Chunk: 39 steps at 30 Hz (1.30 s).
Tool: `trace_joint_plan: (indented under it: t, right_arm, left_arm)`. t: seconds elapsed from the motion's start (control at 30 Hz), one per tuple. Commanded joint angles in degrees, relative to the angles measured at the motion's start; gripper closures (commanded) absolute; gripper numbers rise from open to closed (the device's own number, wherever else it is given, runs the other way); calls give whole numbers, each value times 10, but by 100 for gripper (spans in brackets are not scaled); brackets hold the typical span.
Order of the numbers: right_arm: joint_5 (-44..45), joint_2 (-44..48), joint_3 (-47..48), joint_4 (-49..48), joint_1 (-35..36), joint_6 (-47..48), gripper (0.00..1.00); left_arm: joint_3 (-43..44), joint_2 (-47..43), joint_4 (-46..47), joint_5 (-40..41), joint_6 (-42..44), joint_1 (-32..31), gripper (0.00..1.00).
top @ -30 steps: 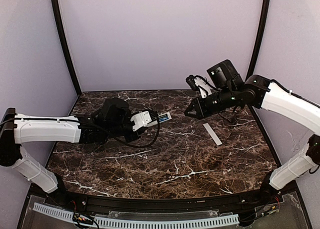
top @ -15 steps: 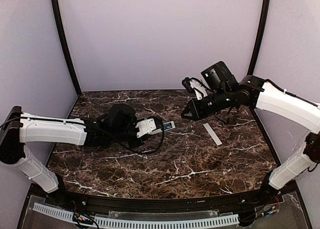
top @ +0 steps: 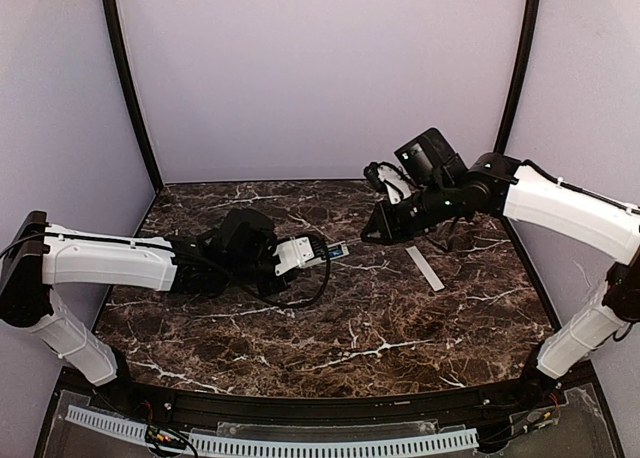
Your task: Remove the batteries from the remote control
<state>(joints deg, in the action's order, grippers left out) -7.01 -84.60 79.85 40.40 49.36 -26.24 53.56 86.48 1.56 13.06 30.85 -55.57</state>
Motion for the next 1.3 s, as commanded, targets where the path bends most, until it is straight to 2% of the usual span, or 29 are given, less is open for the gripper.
trace_joint_plan:
  t: [0.0, 1.27]
  right_arm:
    - [18, -13, 4, 10, 6, -21, 100]
    - [23, -50, 16, 11, 6, -26, 100]
  left_arm:
    - [18, 2, -2, 7, -9, -3, 100]
    - [26, 10, -12, 11, -15, -11, 100]
